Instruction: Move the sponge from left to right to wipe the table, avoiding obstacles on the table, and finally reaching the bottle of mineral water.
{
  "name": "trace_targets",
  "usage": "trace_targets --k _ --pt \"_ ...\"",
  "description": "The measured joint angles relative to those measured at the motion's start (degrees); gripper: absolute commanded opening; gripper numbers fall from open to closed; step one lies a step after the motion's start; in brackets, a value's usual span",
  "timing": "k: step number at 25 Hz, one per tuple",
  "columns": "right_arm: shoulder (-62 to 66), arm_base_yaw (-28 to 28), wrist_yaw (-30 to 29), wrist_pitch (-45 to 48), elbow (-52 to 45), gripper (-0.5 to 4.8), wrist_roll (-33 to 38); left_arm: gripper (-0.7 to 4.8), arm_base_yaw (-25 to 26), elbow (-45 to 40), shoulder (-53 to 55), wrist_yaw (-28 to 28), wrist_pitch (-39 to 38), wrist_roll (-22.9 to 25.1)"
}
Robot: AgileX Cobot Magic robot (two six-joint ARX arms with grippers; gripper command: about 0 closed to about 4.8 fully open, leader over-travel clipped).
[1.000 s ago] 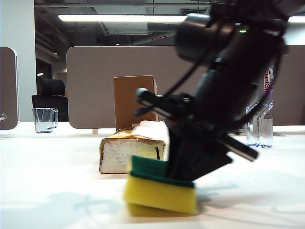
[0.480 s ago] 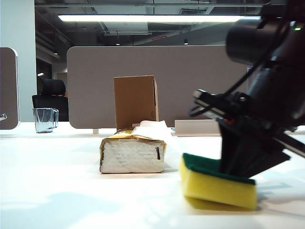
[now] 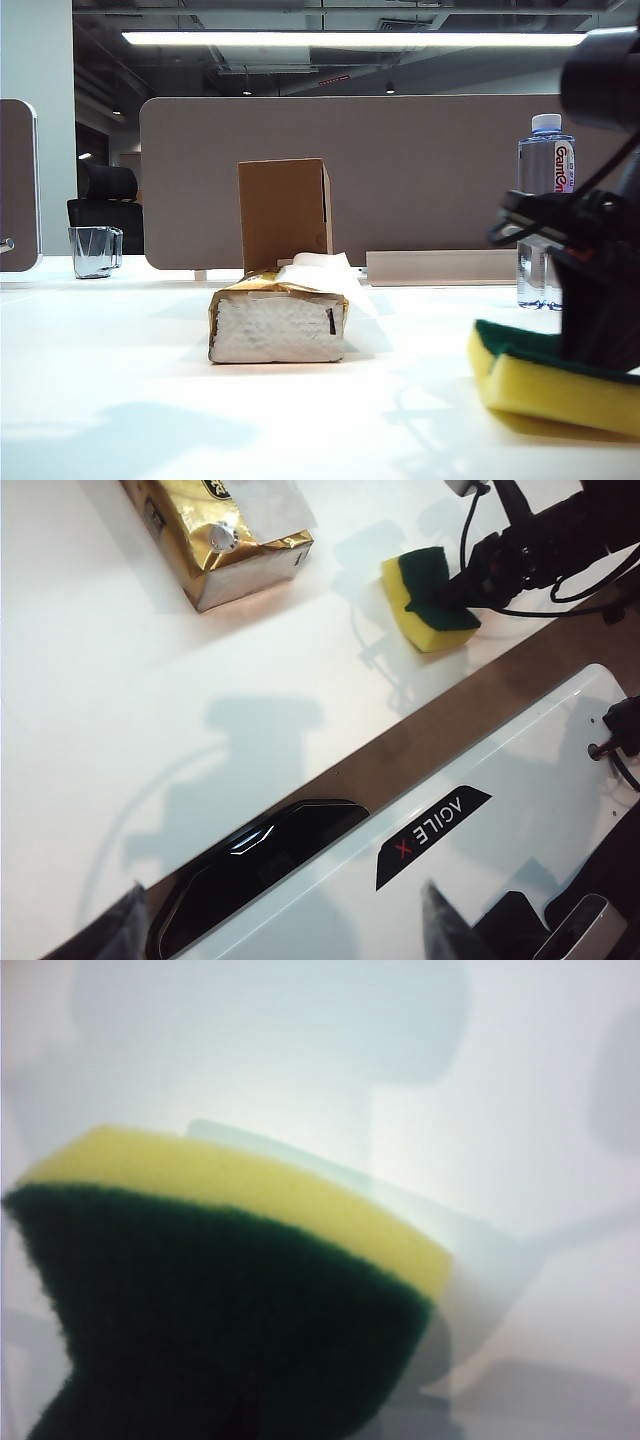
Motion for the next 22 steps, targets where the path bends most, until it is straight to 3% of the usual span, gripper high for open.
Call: trace_targets --k 11,13,22 --pt "-4.6 -9.2 0.0 -4.5 -1.9 -0.07 -5.2 3.49 0.0 0.0 0.0 0.0 0.0 0.0" --pt "-6.4 -13.4 0.3 -7.0 -2.4 -0.07 -7.5 3.49 0.0 0.0 0.0 0.0 0.0 0.0" --pt "-8.9 -20.4 2.4 -9.7 -2.9 -0.07 -8.0 3.49 0.0 0.0 0.0 0.0 0.0 0.0"
